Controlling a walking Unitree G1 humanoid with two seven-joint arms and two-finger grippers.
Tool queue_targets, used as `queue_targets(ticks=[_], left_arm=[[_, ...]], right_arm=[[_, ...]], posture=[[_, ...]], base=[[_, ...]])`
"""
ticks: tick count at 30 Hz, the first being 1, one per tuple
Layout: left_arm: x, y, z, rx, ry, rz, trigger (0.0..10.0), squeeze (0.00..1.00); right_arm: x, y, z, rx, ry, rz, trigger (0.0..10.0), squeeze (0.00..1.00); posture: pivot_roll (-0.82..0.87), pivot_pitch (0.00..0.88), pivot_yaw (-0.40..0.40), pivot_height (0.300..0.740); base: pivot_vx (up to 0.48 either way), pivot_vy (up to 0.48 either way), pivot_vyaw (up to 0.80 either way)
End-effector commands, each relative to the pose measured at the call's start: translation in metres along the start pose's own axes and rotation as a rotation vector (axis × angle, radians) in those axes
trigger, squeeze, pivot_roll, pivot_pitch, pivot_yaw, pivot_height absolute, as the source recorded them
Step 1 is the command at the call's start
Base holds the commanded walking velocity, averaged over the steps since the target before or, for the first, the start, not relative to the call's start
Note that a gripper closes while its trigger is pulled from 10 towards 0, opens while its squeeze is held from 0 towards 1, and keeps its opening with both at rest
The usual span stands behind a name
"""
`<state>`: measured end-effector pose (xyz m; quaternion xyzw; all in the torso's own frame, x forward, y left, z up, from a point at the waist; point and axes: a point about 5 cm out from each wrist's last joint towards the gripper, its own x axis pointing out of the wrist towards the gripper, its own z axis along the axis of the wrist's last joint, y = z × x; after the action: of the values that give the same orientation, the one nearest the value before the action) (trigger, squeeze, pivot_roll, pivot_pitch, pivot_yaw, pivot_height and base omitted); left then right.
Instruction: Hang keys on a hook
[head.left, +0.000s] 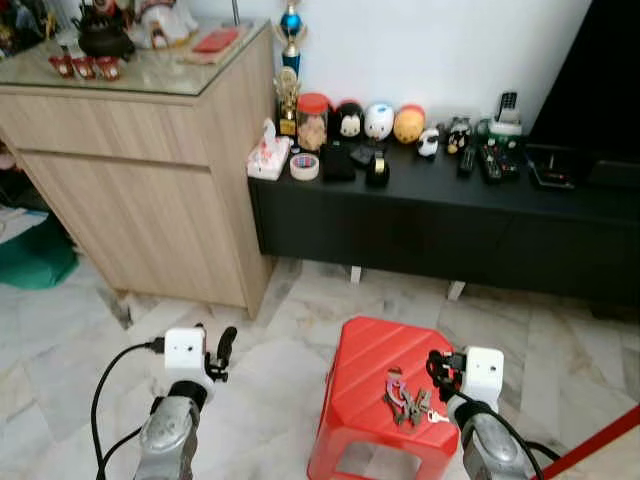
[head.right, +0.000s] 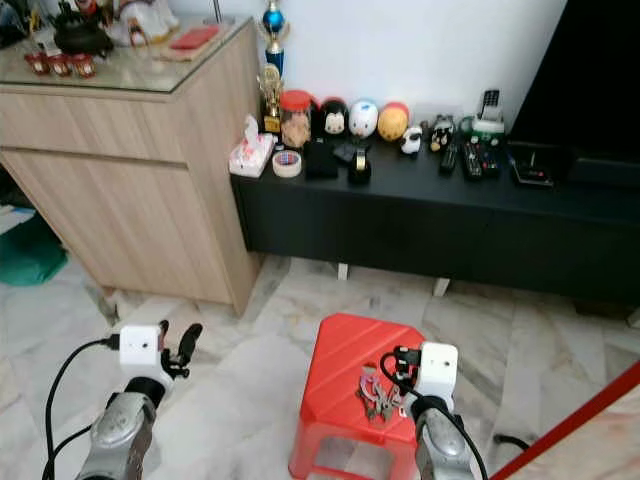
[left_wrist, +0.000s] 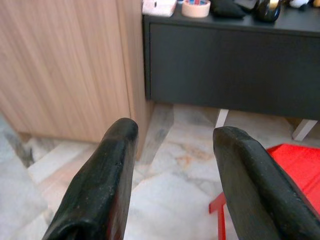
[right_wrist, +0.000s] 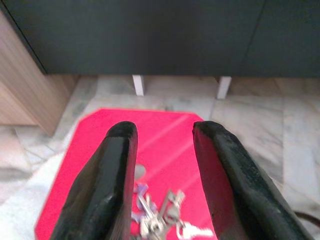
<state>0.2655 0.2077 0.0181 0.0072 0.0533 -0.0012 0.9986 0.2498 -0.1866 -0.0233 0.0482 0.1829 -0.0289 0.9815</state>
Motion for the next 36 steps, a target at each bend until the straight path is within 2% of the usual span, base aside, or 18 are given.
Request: queue_targets(ticks=[1, 9, 17, 19, 22, 27, 36], left_arm=[[0.000, 0.001, 0.002, 0.004, -0.009, -0.014, 10.0, 0.00], [0.010, 0.002, 0.016, 0.013, -0.034, -0.060, 10.0, 0.00], [0.012, 0.001, 0.017, 0.001, -0.021, -0.064, 10.0, 0.00], [0.013, 0.001, 0.017, -0.024, -0.016, -0.054, 10.0, 0.00], [0.015, 0.001, 0.017, -0.039, -0.010, -0.048, 10.0, 0.00], [0.019, -0.003, 0.021, -0.034, -0.012, -0.084, 10.0, 0.00], [0.021, -0.004, 0.021, -0.047, -0.001, -0.062, 10.0, 0.00]], right_arm=[[-0.001, -0.003, 0.000, -0.017, -0.006, -0.011, 10.0, 0.00], [0.004, -0.005, 0.007, -0.033, 0.002, -0.013, 10.0, 0.00], [0.007, 0.002, 0.008, -0.072, 0.024, 0.041, 10.0, 0.00], [0.008, 0.004, 0.008, -0.053, 0.026, 0.046, 10.0, 0.00], [0.008, 0.006, 0.008, -0.070, 0.024, 0.058, 10.0, 0.00], [0.008, 0.005, 0.006, -0.060, 0.031, 0.047, 10.0, 0.00], [0.005, 0.002, 0.000, -0.047, 0.066, 0.033, 10.0, 0.00]], posture=[[0.03, 0.000, -0.030, 0.740], [0.03, 0.000, -0.027, 0.731], [0.02, 0.000, -0.018, 0.676], [0.02, 0.000, -0.017, 0.661], [0.02, 0.000, -0.023, 0.643], [0.03, 0.000, -0.024, 0.643], [0.02, 0.000, -0.019, 0.643]], base=[[0.000, 0.000, 0.00], [0.000, 0.000, 0.00], [0.000, 0.000, 0.00], [0.000, 0.000, 0.00], [0.000, 0.000, 0.00], [0.000, 0.000, 0.00], [0.000, 0.000, 0.00]])
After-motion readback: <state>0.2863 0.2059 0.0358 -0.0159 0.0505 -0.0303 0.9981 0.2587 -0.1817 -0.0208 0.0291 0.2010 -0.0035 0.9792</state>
